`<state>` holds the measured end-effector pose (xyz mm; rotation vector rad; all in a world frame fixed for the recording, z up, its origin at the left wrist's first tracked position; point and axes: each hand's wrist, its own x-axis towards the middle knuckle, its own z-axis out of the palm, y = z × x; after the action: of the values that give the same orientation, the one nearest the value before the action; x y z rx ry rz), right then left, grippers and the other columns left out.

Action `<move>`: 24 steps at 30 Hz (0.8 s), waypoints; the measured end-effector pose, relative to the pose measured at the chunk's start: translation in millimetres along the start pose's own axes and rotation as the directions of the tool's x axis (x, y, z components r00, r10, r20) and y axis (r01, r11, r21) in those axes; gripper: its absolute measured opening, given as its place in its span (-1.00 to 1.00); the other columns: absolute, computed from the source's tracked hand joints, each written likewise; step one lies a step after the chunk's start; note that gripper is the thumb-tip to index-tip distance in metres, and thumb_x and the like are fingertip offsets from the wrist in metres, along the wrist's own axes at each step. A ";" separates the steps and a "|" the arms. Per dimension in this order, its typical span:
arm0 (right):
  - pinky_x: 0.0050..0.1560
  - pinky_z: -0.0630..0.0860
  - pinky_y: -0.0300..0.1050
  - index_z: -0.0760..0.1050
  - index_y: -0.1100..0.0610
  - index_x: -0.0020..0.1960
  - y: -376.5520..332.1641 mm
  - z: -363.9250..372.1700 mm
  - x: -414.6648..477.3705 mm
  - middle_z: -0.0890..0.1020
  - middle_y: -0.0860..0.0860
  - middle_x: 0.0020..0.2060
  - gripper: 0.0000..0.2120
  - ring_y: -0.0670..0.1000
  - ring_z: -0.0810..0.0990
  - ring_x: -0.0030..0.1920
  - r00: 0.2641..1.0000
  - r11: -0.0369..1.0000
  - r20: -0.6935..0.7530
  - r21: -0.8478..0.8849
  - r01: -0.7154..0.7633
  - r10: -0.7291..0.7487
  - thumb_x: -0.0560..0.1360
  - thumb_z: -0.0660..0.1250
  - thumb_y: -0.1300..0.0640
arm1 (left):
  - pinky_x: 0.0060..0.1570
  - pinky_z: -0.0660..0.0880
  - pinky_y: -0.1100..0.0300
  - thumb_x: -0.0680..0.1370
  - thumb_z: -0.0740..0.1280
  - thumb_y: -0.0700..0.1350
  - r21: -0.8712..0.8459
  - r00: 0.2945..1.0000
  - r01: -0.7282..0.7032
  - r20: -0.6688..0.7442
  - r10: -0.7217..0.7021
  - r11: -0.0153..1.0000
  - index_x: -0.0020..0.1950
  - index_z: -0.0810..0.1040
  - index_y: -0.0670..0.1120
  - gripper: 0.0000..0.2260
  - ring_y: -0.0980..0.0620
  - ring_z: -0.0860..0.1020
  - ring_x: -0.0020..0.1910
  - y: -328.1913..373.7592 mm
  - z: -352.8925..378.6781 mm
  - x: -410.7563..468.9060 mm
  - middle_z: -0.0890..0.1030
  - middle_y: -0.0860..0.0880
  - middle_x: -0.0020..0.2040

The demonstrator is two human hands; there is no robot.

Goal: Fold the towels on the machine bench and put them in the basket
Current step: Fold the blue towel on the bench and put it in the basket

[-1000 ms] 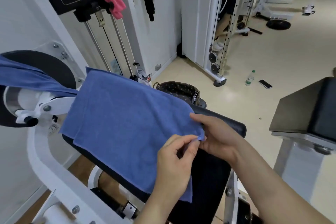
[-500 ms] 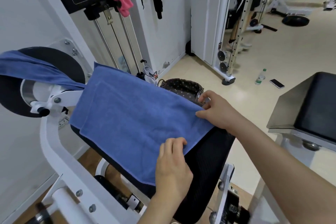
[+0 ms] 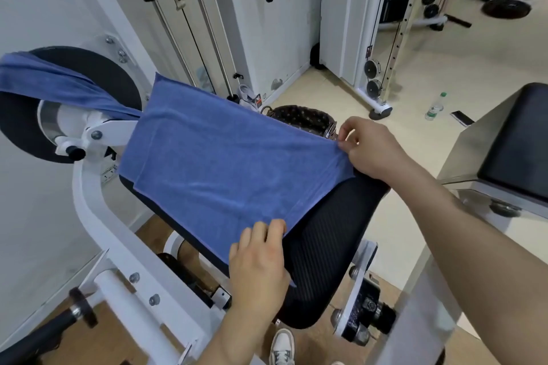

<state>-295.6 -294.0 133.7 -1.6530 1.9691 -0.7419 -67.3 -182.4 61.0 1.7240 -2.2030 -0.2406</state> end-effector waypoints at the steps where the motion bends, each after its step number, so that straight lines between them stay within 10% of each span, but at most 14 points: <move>1: -0.21 0.34 -0.11 0.45 0.02 -0.09 0.8 -0.2 2.3 0.54 -0.02 -0.22 -0.88 0.09 0.51 -0.15 1.000 1.000 -0.019 -0.017 0.006 -0.006 0.52 0.25 0.23 | -0.43 0.37 0.10 0.17 0.40 -0.38 -0.011 1.000 0.018 0.003 -0.018 1.000 -0.03 0.42 0.00 -0.53 -0.06 0.45 -0.29 1.9 -0.5 1.5 0.46 0.04 -0.23; 14: -0.46 0.18 -0.09 0.26 0.14 0.11 6.6 6.6 -11.7 0.27 0.09 -0.15 -0.71 0.10 0.34 -0.45 0.990 0.776 0.032 -0.618 0.127 -0.136 0.43 0.15 0.36 | -0.15 0.56 0.13 0.53 0.21 -0.24 -0.269 0.908 -0.274 0.243 0.340 0.923 0.41 0.35 0.18 -0.50 0.00 0.56 -0.18 -0.7 18.5 -21.7 0.49 0.06 -0.04; 20: -0.50 0.13 -0.13 0.27 0.13 0.11 8.1 2.5 -21.3 0.26 0.07 -0.16 -0.71 0.05 0.29 -0.49 0.998 0.738 0.014 -0.673 0.050 -0.054 0.44 0.17 0.36 | 0.02 0.50 0.18 0.53 0.18 -0.14 -0.348 0.861 -0.209 0.378 0.341 0.914 0.49 0.20 0.27 -0.43 0.05 0.52 -0.04 -2.4 21.8 -26.5 0.40 0.12 0.03; 24: -0.42 0.17 -0.13 0.33 0.15 0.11 5.5 -2.0 -25.3 0.34 0.08 -0.12 -0.73 0.10 0.37 -0.32 1.000 0.694 -0.009 -0.720 0.002 -0.013 0.44 0.24 0.32 | -0.02 0.43 0.43 0.49 0.27 -0.16 -0.542 0.841 -0.041 0.434 0.322 0.839 0.35 0.49 0.16 -0.55 0.18 0.56 -0.08 -7.8 13.7 -22.0 0.52 0.22 -0.06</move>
<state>-296.6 -268.1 131.7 -2.0629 2.4436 0.0857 -60.5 -164.1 42.2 1.2160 -2.3230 -1.2492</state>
